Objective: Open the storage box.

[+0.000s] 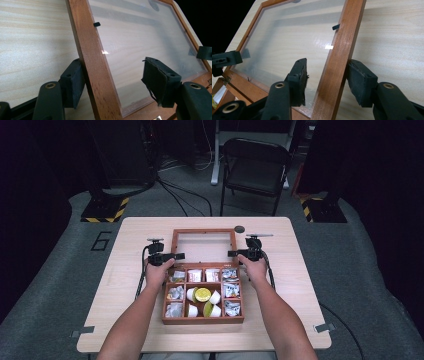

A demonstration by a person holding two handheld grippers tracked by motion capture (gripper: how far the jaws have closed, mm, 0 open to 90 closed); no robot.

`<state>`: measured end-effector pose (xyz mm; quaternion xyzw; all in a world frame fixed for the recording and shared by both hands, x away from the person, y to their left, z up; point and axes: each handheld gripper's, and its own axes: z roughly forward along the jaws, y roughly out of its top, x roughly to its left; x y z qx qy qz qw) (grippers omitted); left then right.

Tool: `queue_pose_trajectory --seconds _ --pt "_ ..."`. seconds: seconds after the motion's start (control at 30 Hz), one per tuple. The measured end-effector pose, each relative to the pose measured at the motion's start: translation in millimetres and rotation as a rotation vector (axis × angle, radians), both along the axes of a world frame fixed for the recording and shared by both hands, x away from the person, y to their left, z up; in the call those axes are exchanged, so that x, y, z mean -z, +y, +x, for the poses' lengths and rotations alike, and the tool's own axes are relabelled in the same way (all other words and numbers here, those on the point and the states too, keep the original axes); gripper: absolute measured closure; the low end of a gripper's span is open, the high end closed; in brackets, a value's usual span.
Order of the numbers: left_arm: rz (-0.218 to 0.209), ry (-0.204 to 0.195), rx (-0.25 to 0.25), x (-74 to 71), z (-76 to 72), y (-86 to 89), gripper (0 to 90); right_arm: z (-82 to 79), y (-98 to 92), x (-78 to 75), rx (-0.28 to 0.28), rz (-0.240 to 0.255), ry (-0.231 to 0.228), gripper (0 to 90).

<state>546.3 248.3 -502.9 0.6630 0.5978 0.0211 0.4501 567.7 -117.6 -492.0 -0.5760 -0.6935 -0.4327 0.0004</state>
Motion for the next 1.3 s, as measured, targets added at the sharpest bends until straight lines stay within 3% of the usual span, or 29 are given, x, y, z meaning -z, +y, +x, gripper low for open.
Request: queue_pose_trajectory --seconds 0.63,0.83,1.17,1.3 --pt "-0.011 0.021 -0.002 2.6 1.5 -0.1 35.0 0.2 -1.2 1.6 0.01 0.004 0.029 50.5" --pt "-0.022 0.052 -0.006 6.1 3.1 0.9 33.7 1.2 -1.6 5.6 0.034 0.023 0.078 50.9" --pt "-0.018 0.049 -0.001 6.6 3.3 1.4 33.2 1.2 -1.8 6.3 0.041 0.035 0.097 50.8" --pt "-0.018 0.052 0.001 6.5 3.4 1.7 33.1 1.9 -2.4 7.1 0.034 0.033 0.085 50.9"
